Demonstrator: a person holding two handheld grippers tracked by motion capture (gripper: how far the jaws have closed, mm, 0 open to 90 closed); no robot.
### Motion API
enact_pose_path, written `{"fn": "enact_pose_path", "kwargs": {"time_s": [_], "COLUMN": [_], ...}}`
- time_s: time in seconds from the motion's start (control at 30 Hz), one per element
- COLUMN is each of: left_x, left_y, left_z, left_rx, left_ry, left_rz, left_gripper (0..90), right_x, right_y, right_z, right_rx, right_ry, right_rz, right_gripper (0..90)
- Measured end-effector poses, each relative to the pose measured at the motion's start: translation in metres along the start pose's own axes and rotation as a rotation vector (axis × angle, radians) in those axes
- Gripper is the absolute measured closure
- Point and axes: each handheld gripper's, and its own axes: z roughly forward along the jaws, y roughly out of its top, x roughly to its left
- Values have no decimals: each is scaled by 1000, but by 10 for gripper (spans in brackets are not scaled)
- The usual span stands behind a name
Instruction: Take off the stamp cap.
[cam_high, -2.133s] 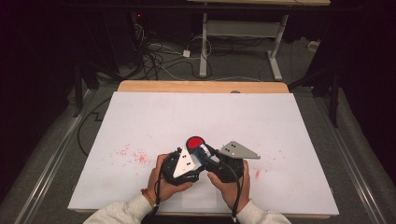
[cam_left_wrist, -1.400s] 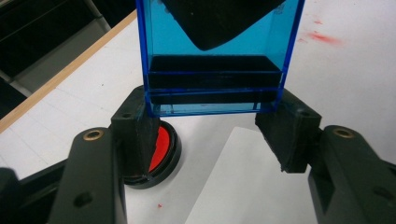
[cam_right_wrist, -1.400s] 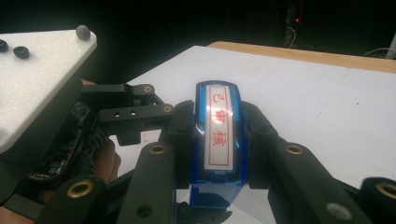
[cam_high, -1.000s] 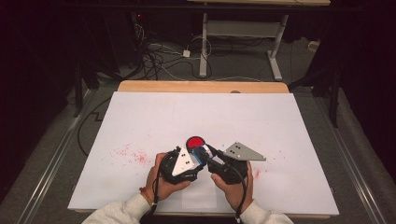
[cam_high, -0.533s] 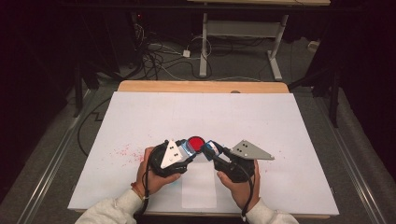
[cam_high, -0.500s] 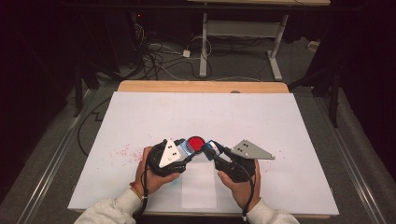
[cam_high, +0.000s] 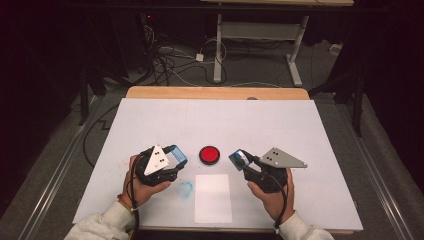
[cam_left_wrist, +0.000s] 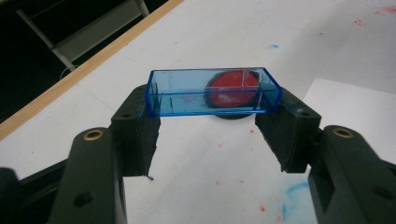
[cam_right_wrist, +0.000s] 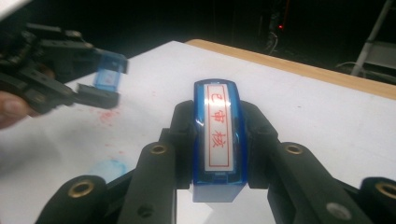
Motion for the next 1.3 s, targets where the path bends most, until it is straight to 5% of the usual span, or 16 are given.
{"fn": "enact_pose_path", "kwargs": {"time_s": [0.77,1.3], "left_x": [1,-1], "left_y": [-38,-44], "left_z": [-30,-35], "left_rx": [46,58], "left_ry": [-48,-48], "left_rz": [-17,-28], "left_gripper": [397,397], "right_x": [-32,-32], "right_y": [-3,1], "right_z": [-14,-8], "right_rx": [65,77], "right_ry": [-40,-36], "right_rz": [-23,-47], "right_gripper": [703,703]}}
